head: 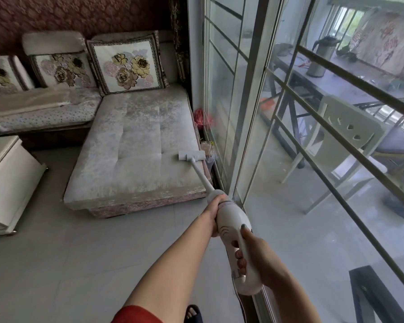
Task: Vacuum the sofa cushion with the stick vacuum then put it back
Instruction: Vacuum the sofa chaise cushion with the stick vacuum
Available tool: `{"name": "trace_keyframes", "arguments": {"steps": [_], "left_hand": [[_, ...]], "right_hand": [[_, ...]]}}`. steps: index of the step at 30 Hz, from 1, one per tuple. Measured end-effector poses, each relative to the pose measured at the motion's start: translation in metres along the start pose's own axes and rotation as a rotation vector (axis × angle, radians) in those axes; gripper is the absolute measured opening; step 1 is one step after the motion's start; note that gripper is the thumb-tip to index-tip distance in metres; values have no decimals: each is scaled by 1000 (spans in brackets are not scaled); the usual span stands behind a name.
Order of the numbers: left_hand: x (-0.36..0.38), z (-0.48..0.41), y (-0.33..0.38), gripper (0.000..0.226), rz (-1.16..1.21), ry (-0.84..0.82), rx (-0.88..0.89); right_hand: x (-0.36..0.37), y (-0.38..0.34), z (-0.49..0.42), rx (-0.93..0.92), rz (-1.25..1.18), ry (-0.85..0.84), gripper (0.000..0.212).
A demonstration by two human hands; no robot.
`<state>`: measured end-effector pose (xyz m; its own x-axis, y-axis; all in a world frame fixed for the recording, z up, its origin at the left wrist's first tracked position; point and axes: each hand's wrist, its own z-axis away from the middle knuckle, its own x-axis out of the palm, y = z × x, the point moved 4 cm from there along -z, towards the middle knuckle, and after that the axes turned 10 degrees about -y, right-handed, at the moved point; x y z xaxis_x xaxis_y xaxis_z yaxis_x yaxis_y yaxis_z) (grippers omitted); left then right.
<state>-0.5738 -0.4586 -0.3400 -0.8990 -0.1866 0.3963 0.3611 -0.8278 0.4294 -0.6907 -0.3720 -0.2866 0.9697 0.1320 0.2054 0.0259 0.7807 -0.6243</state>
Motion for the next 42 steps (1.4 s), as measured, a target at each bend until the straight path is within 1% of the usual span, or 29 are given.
{"name": "trace_keyframes", "arguments": {"steps": [2,5,10,13,20,29,34,42], "left_hand": [[-5,-9,19,55,-5,-15,7],[-11,-25,42,61,-15,-5,7],[-19,-47,76,60,-19,-21,-2],[-21,-54,90,56,-28,-13,-12],[-24,-61,113,56,-60,0,-19],[-17,-53,94,58,-106,53,-56],[-5,-33,68,53,-95,35,-63],[22,-2,16,55,-79,55,-88]], "right_hand": [[7,-13,-13,-3,6,7,54],[14,-30,-32,7,-11,22,54],[22,-55,-55,3,-18,33,55],[25,-67,-64,9,-34,32,54],[32,-84,-78,12,-35,29,55],[24,-67,-65,33,-98,-6,53],[14,-50,-43,16,-78,-3,54],[-13,-16,5,3,-65,10,53]]}}
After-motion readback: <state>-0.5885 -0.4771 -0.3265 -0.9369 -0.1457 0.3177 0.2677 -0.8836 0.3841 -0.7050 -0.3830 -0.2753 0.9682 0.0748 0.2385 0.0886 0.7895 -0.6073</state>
